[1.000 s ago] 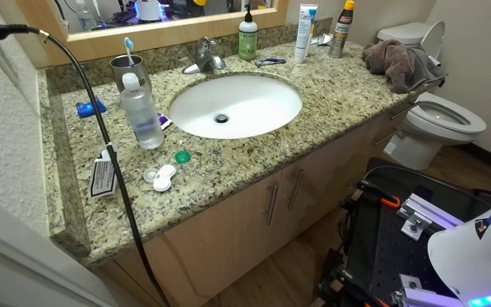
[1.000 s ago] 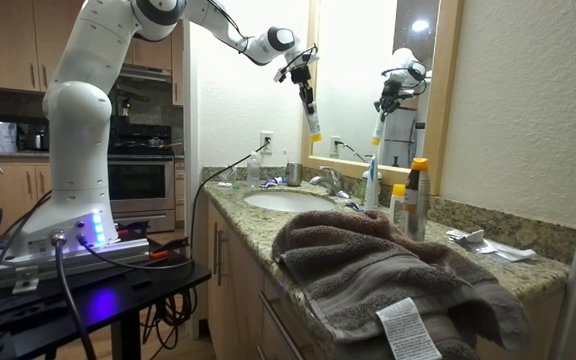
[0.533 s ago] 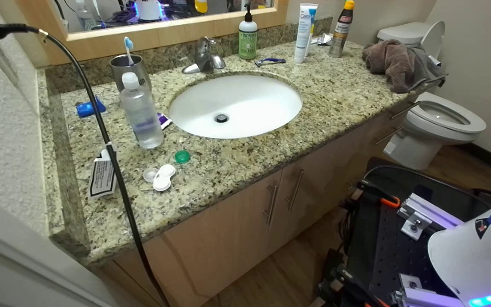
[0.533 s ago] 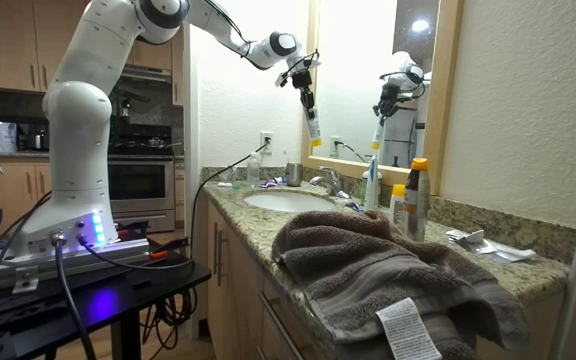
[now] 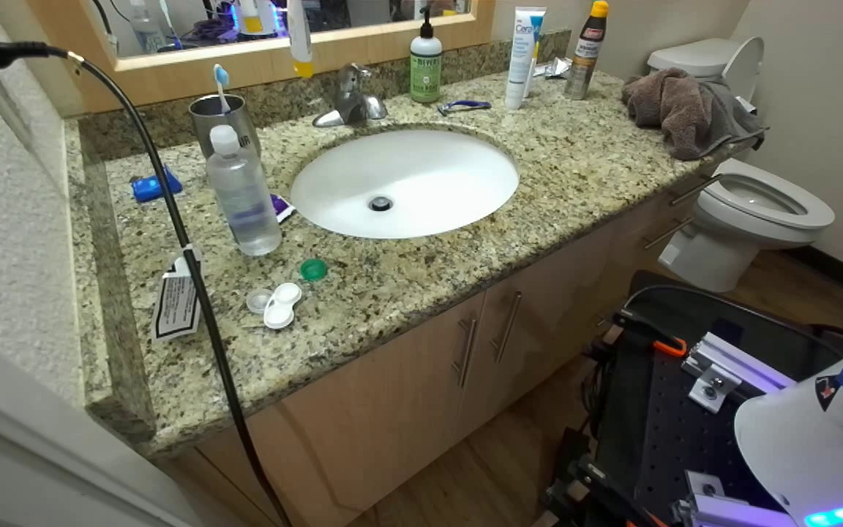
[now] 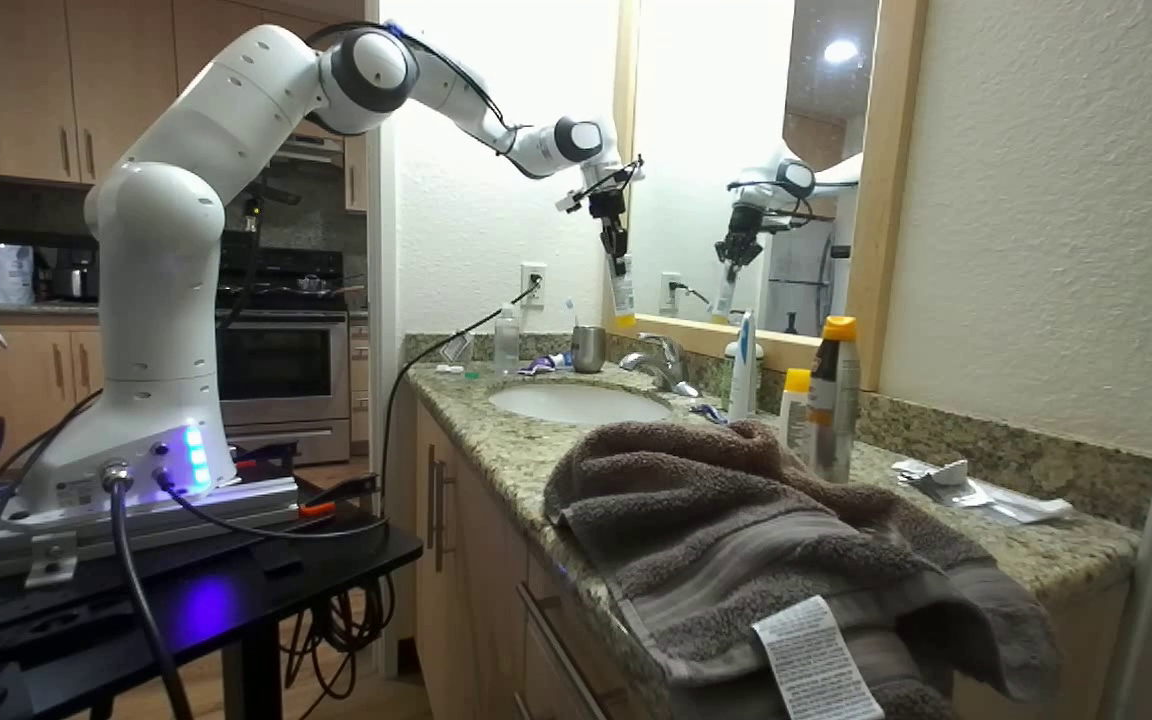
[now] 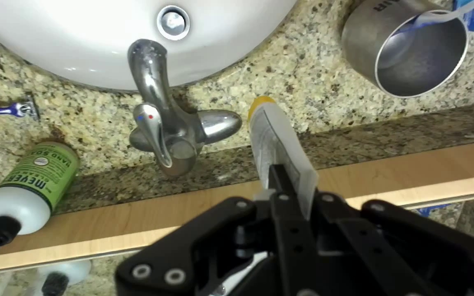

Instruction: Move the object with yellow lid to the left

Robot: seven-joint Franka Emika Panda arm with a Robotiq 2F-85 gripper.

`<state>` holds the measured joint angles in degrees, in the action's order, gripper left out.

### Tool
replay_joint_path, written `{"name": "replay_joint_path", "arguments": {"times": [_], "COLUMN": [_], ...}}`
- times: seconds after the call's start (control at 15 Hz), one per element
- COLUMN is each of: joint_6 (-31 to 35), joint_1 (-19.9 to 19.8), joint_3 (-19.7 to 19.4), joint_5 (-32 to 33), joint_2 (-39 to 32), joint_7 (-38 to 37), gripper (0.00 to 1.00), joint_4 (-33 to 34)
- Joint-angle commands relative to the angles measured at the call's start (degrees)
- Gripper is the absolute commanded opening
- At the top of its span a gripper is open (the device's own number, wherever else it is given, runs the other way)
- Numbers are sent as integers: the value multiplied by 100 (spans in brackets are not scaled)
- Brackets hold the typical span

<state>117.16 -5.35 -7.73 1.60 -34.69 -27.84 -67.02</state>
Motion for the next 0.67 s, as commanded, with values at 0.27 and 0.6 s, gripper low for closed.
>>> {"name": "replay_joint_path", "arguments": {"times": [0.27, 0.6], "joint_6": [8, -91], "joint_1": [25, -32], "joint_3": [29, 5], "joint_5": [-142, -171], "joint_2": [-504, -750], "joint_7": [-3, -81], "gripper": [7, 2], "joint_4": [511, 662]}}
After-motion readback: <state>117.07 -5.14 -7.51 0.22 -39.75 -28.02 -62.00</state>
